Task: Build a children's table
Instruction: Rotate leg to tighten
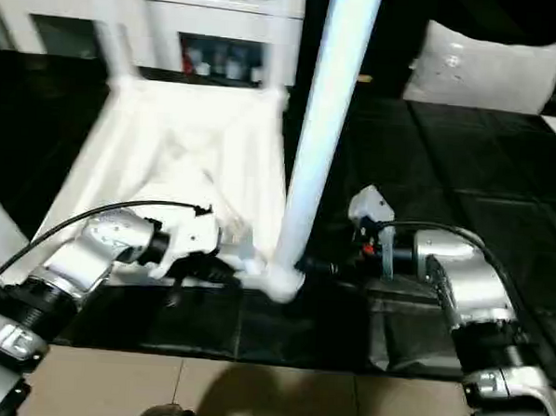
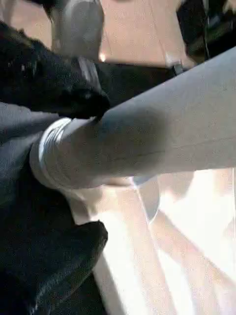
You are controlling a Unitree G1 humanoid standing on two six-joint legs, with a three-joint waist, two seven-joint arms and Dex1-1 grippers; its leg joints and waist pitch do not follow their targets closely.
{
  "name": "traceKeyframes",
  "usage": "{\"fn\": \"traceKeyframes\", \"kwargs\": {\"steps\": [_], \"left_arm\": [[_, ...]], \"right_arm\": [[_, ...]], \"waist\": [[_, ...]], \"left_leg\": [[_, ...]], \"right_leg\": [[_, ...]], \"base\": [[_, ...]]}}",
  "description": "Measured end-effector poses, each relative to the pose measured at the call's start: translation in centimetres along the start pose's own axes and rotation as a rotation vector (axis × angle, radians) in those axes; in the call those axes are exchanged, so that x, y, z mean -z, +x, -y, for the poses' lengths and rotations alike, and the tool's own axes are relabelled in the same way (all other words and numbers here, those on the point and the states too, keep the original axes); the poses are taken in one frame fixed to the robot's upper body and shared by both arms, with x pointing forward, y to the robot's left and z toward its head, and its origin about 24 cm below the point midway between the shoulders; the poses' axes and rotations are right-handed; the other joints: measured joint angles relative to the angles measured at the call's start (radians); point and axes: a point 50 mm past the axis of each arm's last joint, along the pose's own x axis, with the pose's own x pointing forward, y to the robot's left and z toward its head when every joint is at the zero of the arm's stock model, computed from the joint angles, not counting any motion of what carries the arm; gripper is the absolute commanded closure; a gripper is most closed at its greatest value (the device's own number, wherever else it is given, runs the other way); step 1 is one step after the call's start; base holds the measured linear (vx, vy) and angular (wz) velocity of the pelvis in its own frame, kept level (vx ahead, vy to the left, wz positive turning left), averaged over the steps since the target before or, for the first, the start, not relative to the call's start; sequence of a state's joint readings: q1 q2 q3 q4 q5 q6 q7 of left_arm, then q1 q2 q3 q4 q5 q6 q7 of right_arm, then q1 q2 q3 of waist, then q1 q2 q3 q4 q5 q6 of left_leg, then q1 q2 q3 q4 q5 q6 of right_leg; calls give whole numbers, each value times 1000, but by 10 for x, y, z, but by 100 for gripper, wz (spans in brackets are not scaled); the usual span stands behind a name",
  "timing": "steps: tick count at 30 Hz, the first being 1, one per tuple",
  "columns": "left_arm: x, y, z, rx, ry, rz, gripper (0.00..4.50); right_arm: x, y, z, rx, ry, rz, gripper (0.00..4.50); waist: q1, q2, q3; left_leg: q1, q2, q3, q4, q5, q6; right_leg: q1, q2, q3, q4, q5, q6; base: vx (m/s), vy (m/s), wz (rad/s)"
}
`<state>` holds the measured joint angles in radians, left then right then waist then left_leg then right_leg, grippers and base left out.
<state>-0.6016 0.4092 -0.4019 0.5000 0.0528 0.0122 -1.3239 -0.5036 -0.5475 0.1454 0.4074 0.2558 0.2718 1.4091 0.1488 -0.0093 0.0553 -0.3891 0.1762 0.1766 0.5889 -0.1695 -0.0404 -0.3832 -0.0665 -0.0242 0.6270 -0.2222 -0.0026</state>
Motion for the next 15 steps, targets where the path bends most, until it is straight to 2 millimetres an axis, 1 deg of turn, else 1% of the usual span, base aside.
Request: {"fn": "traceKeyframes", "kwargs": {"steps": [1,2,4,7,10,11,15], "left_arm": [[0,0,0,8,5,-1,450],[0,0,1,19,13,-1,450],[-1,1,2,28,21,0,450],[-1,1,2,30,27,0,450],[-1,1,2,32,32,2,450],[-1,1,2,32,33,2,450],[-1,1,2,33,33,2,450]], "right_arm": [[0,1,-1,-17,2,8,155],[-1,2,-2,-35,2,14,169],[0,5,-4,-61,3,14,175],[0,11,-5,-81,6,26,213],[1,12,-6,-92,7,30,223],[1,12,-6,-92,7,30,244],[2,12,-7,-92,16,39,253]], "waist": [[0,0,0],[1,0,0],[3,0,0],[3,0,0],[4,0,0],[4,0,0],[3,0,0]], "left_leg": [[0,0,0,0,0,0],[0,0,0,0,0,0],[0,0,0,1,0,0],[-1,0,0,1,1,1],[-2,0,0,1,1,2],[-2,0,0,1,1,2],[-3,0,0,1,2,2]], "right_leg": [[0,0,0,0,0,0],[0,0,0,0,0,0],[0,-1,-1,0,0,0],[0,-2,-4,1,0,0],[0,-4,-7,1,0,0],[0,-5,-7,1,0,0],[1,-6,-10,1,0,0]], "base": [[0,0,0],[0,0,0],[0,0,0],[0,0,0],[0,0,0],[0,0,0],[0,0,0]]}}
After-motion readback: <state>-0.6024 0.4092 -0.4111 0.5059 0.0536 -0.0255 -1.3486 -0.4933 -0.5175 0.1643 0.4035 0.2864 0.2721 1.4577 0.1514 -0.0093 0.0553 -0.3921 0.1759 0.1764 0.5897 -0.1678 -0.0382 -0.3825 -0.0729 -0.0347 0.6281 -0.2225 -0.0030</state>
